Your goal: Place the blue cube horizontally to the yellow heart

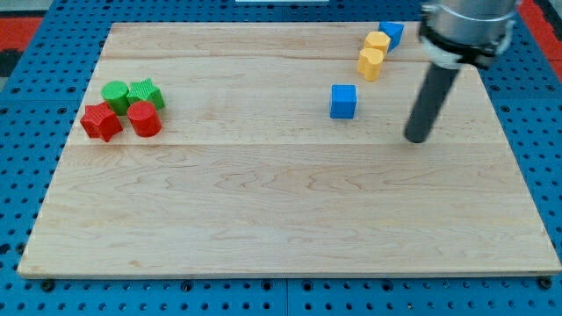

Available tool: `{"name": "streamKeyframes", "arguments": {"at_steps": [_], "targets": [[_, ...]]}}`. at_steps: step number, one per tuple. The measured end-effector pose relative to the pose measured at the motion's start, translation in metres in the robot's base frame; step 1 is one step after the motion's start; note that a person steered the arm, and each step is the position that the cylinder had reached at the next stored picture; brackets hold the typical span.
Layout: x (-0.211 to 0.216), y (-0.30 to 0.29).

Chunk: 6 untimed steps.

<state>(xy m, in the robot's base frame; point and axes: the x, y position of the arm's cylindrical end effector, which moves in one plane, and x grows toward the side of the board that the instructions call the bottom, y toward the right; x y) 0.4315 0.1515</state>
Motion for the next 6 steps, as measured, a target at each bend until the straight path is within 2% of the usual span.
{"name": "streamKeyframes", "arguments": {"at_steps": [1, 2, 3, 4, 5, 6], "targets": [[-0.012, -0.045], [-0.064, -0.045], [-0.073, -0.045], [-0.073, -0.043], [-0.054, -0.039], [-0.017, -0.058]]}}
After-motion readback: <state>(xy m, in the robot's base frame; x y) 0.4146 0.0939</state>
